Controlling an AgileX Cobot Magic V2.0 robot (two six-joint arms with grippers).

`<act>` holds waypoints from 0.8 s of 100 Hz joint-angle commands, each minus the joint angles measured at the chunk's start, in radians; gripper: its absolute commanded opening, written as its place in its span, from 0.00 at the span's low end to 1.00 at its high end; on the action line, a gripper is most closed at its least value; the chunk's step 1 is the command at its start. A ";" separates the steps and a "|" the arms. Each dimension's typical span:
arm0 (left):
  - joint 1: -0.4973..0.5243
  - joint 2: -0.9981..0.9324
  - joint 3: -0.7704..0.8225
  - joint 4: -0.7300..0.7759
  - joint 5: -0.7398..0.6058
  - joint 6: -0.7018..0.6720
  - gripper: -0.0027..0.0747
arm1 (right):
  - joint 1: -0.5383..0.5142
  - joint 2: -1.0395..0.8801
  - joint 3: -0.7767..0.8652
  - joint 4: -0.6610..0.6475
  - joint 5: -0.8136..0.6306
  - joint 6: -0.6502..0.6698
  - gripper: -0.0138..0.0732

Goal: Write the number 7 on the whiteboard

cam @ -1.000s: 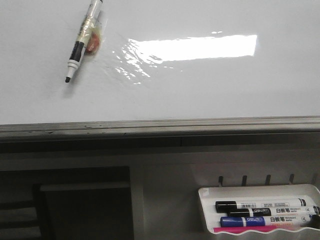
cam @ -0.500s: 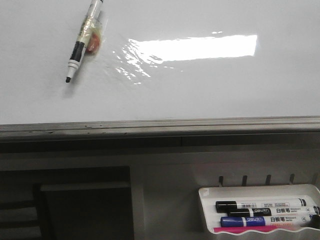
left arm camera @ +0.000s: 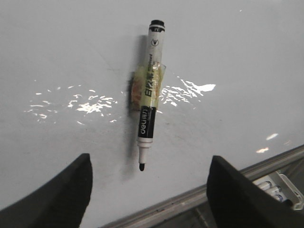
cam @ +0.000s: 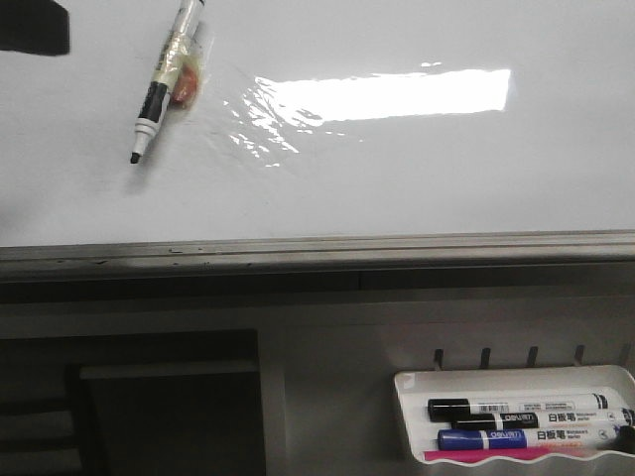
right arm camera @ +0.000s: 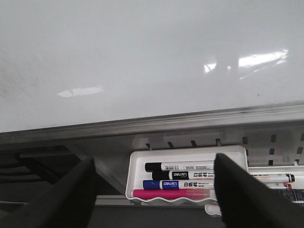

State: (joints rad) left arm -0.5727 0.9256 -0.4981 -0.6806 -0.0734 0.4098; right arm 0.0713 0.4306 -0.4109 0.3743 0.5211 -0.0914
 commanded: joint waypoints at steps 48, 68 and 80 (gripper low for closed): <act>-0.061 0.360 -0.190 0.054 -0.256 0.004 0.60 | 0.003 0.015 -0.037 0.015 -0.083 -0.014 0.69; -0.058 0.426 -0.202 0.081 -0.275 0.004 0.59 | 0.003 0.015 -0.037 0.015 -0.101 -0.014 0.69; -0.058 0.452 -0.209 0.092 -0.298 0.004 0.51 | 0.003 0.015 -0.037 0.015 -0.101 -0.014 0.69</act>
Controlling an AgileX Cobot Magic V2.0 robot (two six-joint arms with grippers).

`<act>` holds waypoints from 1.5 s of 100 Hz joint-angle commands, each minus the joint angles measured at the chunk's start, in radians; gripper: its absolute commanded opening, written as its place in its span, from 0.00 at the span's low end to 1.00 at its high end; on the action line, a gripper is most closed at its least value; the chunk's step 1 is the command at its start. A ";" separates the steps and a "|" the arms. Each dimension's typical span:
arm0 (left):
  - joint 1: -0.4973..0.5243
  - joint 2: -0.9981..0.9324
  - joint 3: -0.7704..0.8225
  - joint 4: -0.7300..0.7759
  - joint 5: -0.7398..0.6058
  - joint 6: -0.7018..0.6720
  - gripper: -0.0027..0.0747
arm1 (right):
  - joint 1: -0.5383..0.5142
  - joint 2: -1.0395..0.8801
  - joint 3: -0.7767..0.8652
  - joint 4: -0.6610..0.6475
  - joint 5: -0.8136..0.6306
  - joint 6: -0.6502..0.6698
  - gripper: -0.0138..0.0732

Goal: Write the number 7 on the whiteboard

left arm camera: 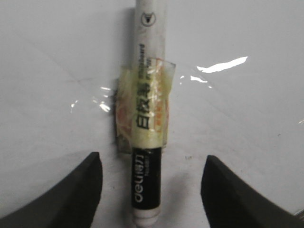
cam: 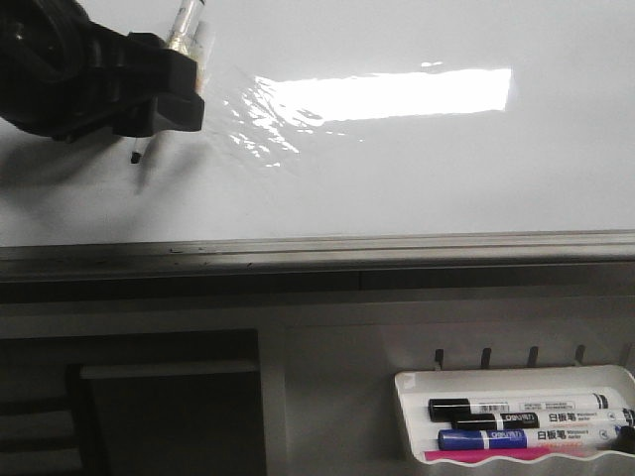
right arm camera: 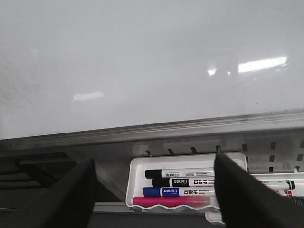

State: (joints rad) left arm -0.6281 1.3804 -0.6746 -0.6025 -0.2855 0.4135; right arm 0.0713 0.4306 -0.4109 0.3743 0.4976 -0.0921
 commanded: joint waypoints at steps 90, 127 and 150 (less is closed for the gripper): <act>-0.004 -0.187 -0.032 0.156 0.202 0.001 0.01 | 0.003 0.152 -0.187 0.273 0.175 -0.304 0.69; -0.182 -0.291 -0.032 0.367 0.416 0.002 0.01 | 0.003 0.481 -0.406 0.717 0.483 -0.646 0.69; -0.326 -0.291 -0.034 0.392 0.421 0.002 0.01 | 0.003 0.624 -0.502 0.779 0.591 -0.660 0.69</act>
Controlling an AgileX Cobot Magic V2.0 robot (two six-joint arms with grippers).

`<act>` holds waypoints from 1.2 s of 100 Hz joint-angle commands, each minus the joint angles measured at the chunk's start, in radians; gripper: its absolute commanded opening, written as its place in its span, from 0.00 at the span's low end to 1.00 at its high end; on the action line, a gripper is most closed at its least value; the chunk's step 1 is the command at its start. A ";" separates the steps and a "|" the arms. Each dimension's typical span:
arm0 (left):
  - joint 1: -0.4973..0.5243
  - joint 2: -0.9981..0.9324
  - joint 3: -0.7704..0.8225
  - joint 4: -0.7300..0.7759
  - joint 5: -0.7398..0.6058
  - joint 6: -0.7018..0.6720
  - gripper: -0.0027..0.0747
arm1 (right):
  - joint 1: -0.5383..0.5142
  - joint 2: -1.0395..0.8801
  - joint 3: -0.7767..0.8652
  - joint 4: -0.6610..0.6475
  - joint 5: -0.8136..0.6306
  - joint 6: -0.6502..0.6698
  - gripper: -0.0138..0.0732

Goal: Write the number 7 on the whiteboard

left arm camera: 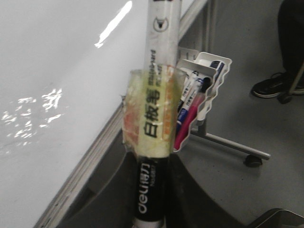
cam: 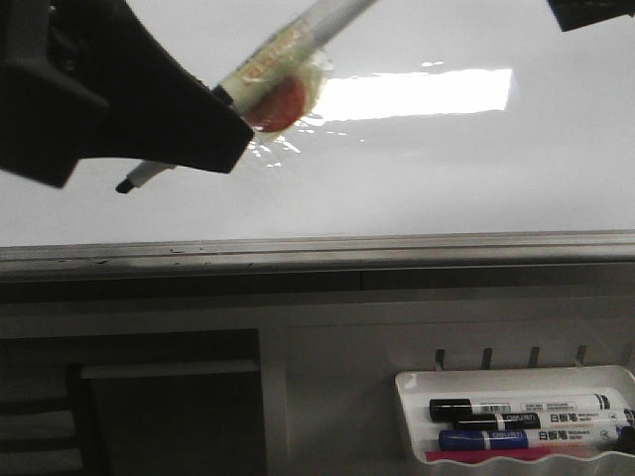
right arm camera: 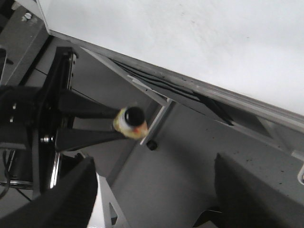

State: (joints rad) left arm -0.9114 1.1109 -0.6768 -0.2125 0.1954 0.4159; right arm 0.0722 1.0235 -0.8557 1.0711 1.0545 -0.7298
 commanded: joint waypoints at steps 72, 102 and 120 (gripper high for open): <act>-0.086 0.053 -0.119 0.022 -0.077 0.000 0.01 | 0.128 0.198 -0.130 0.080 0.097 -0.059 0.48; -0.086 0.053 -0.119 0.022 -0.091 0.000 0.01 | 0.128 0.211 -0.130 0.078 0.110 -0.091 0.08; -0.086 0.049 -0.119 0.022 -0.091 0.000 0.25 | 0.128 0.211 -0.130 0.076 0.092 -0.093 0.09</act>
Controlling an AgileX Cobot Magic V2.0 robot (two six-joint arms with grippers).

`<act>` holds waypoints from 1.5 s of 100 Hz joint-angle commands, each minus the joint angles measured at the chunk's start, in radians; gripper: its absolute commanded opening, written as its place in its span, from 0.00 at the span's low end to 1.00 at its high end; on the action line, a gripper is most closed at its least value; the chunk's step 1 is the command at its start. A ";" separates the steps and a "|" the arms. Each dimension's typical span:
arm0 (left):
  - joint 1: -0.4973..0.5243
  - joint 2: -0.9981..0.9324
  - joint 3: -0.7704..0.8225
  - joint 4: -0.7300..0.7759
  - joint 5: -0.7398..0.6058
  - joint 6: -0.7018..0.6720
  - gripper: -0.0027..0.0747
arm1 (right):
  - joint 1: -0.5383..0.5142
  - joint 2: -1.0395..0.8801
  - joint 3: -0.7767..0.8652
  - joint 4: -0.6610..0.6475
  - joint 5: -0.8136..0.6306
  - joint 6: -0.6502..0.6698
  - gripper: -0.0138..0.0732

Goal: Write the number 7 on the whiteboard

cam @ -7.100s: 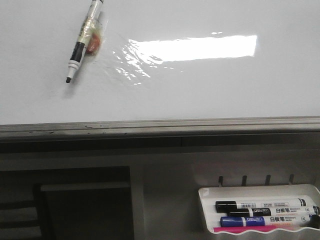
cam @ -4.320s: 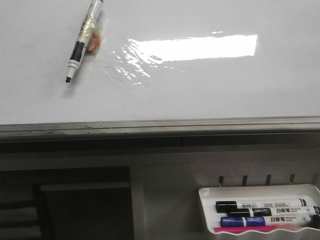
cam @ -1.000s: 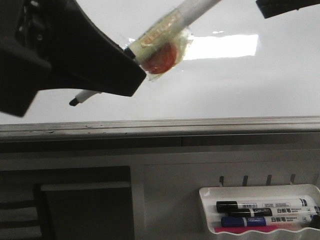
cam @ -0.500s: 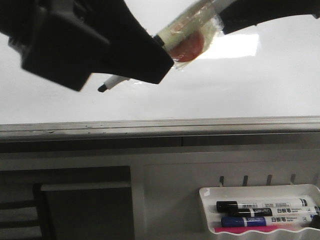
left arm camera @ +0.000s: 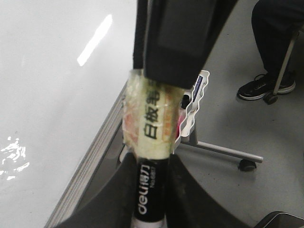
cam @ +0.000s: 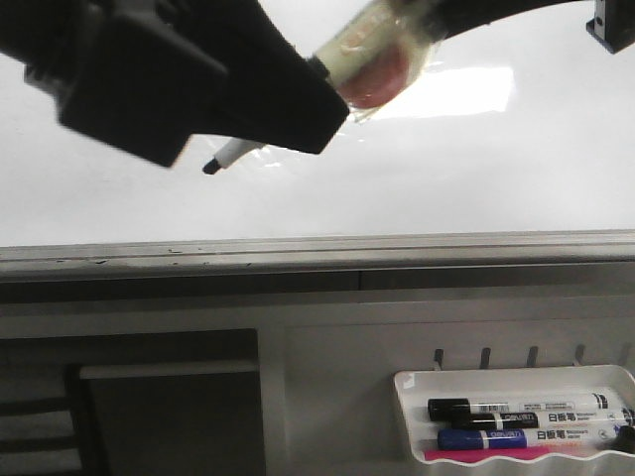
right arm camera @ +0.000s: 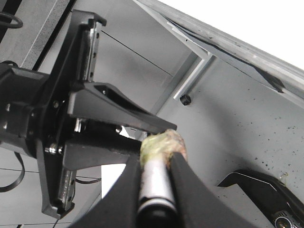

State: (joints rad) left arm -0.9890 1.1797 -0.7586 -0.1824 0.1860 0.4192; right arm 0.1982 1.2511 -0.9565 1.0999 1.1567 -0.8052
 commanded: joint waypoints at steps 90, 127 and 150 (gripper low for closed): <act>0.649 -0.267 0.061 -0.343 -0.061 -0.037 0.67 | 0.002 -0.422 0.234 0.064 -0.701 -0.167 0.09; 0.702 -0.293 0.116 -0.431 -0.178 -0.037 0.67 | 0.002 -0.244 0.232 0.588 -0.654 -0.673 0.09; 0.702 -0.293 0.116 -0.431 -0.209 -0.037 0.67 | 0.002 -0.131 0.222 0.750 -0.622 -0.808 0.09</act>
State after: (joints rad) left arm -0.2904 0.9007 -0.6158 -0.6020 0.0590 0.3888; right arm 0.1982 1.0962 -0.6972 1.7631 0.4864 -1.5665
